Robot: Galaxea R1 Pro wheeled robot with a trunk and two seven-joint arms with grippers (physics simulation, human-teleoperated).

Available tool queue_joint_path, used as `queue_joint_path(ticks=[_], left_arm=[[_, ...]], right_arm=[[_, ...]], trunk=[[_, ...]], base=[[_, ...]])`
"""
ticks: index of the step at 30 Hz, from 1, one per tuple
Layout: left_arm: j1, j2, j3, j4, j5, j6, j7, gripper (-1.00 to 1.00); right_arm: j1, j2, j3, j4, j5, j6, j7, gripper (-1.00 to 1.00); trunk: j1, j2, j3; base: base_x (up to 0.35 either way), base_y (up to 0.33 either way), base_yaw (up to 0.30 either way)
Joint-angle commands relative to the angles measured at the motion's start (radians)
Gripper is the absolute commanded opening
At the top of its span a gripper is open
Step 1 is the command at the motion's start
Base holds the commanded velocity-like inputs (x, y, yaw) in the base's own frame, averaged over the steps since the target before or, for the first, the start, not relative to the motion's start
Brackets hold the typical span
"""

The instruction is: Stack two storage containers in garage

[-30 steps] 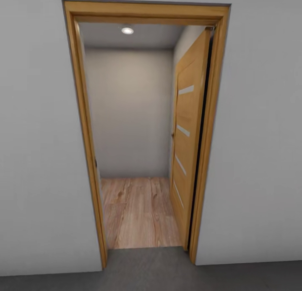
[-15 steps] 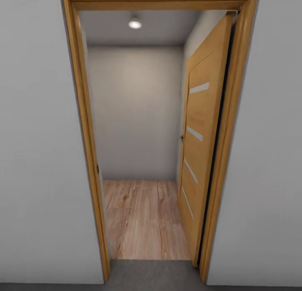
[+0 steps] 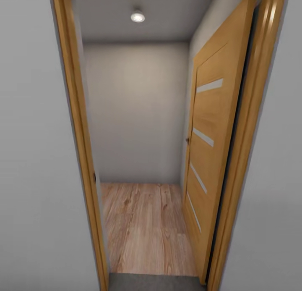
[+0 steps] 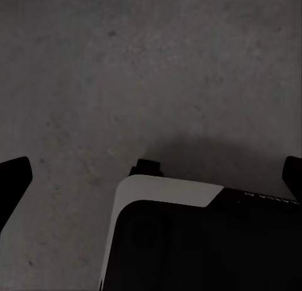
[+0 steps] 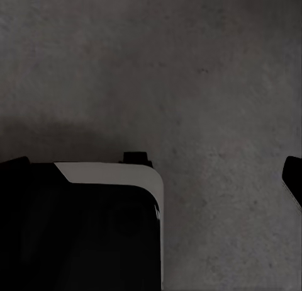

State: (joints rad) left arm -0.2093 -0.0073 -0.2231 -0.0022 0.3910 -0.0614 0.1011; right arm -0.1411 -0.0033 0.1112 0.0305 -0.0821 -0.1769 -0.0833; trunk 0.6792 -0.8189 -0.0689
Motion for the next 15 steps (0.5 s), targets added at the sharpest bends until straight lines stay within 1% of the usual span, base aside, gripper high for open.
queue_joint_path(ticks=[1,15], left_arm=[[-0.001,0.0,-0.009,0.001,0.008,-0.003,0.003,1.0],[-0.001,0.0,-0.008,0.001,0.008,-0.003,0.003,1.0]], right_arm=[[-0.002,0.0,0.008,0.003,-0.008,-0.006,-0.001,1.0],[-0.002,0.003,0.008,0.003,-0.01,-0.007,-0.001,1.0]], trunk=[[0.001,-0.001,-0.002],[0.001,-0.001,-0.002]], base=[[0.323,0.0,0.0],[0.323,0.0,0.0]])
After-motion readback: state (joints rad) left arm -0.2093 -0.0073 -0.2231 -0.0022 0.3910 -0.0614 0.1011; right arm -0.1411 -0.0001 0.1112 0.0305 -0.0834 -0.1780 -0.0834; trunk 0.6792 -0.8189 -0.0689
